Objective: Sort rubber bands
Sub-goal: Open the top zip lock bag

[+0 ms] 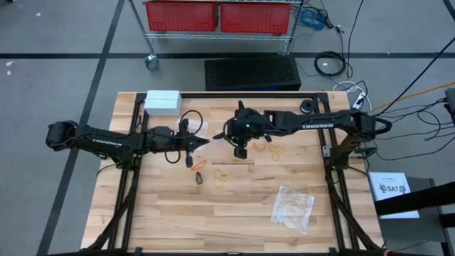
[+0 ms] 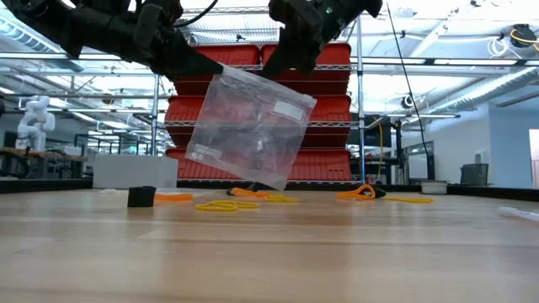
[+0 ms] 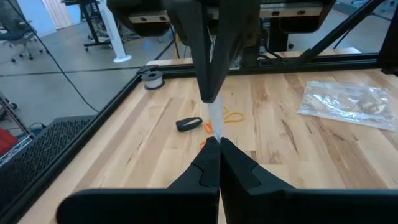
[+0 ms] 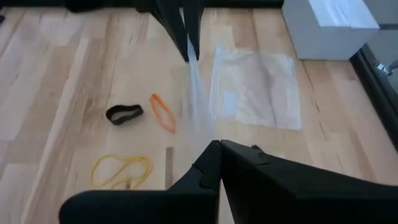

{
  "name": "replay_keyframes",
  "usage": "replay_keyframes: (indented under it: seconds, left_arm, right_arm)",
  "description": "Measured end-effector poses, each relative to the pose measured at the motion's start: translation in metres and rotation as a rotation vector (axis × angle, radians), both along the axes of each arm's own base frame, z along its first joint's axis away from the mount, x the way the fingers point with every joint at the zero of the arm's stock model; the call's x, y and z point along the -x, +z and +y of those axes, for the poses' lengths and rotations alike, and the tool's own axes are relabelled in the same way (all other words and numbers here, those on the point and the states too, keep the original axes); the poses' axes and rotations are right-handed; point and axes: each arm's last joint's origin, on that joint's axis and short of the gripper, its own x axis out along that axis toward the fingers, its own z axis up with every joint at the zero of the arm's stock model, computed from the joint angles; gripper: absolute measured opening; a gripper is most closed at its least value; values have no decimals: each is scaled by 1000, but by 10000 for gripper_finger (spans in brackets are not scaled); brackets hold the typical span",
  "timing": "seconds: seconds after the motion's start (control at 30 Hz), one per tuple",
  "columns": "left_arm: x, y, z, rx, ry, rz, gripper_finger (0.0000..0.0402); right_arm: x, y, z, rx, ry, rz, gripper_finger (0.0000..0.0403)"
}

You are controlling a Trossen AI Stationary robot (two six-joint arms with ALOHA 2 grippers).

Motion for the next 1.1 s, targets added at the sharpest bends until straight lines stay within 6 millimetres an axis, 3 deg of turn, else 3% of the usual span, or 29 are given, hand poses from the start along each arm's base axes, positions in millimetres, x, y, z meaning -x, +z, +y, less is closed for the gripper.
replay_keyframes:
  seconds: [0.27,0.83,1.1]
  left_arm:
    - [0,0,0,1,0,-2,1]
    - [0,0,0,27,5,-7,1]
    - [0,1,0,26,5,-15,1]
  right_arm:
    - [-5,-9,1,-44,41,19,0]
    - [-2,-5,3,-112,14,15,0]
    - [-15,-22,-1,-117,-4,10,0]
